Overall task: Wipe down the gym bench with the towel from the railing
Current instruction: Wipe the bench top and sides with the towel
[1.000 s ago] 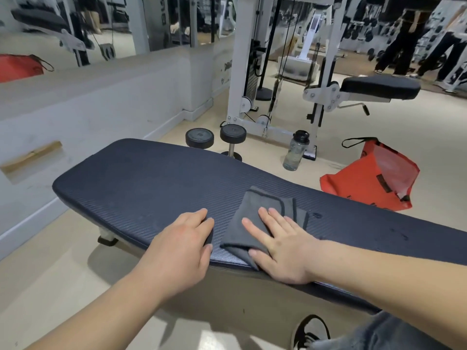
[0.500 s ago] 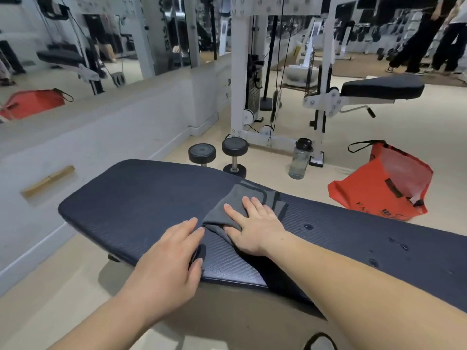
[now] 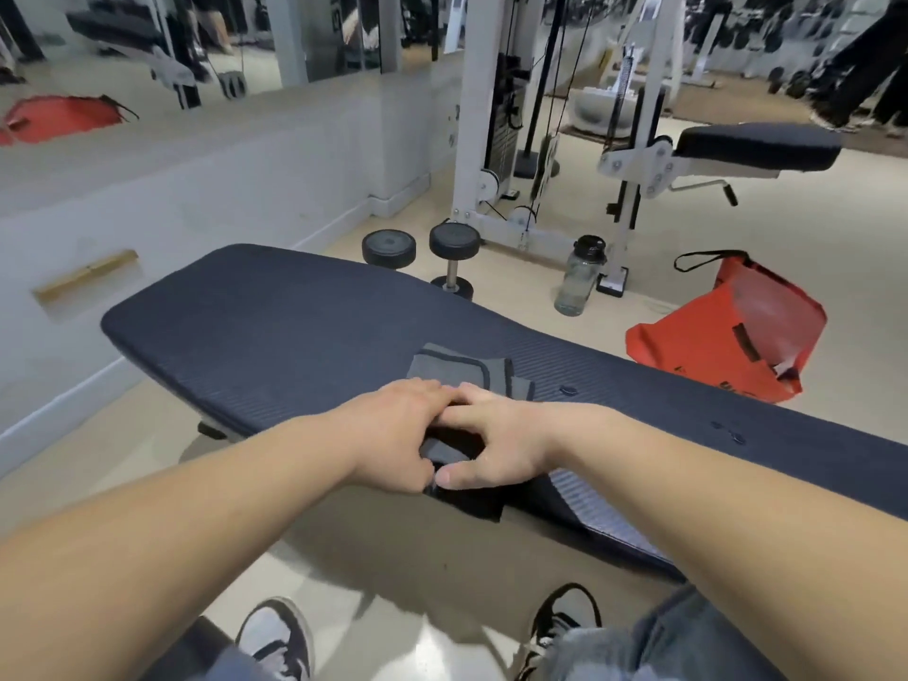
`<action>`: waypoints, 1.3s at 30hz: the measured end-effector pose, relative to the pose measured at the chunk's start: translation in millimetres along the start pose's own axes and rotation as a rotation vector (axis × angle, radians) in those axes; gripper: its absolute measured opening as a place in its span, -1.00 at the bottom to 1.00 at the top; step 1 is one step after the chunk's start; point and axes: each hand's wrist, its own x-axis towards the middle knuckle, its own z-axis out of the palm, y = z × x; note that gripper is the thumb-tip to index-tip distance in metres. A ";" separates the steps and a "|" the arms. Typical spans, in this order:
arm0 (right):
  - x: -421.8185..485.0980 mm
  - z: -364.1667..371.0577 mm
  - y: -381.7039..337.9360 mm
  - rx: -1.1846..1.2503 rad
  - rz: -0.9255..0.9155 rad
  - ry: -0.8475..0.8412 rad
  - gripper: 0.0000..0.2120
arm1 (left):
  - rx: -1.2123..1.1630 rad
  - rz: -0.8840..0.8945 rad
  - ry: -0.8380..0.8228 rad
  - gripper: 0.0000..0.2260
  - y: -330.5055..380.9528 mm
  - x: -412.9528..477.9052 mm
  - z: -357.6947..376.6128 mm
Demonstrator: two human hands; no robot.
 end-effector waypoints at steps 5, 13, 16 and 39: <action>-39.4 -27.5 25.0 0.404 0.215 0.545 -0.75 | 0.326 -0.018 -0.156 -0.14 19.1 32.2 5.8; -69.4 -29.5 66.2 0.210 0.552 0.481 -0.49 | 0.392 -0.088 -0.187 -0.32 27.5 54.8 6.3; -75.5 -36.4 75.8 0.195 0.606 0.356 -0.33 | 0.390 -0.121 -0.187 -0.33 26.2 62.6 6.9; -106.9 -23.2 164.2 0.199 0.547 0.600 -0.42 | 0.316 0.071 0.047 -0.33 84.6 147.7 23.3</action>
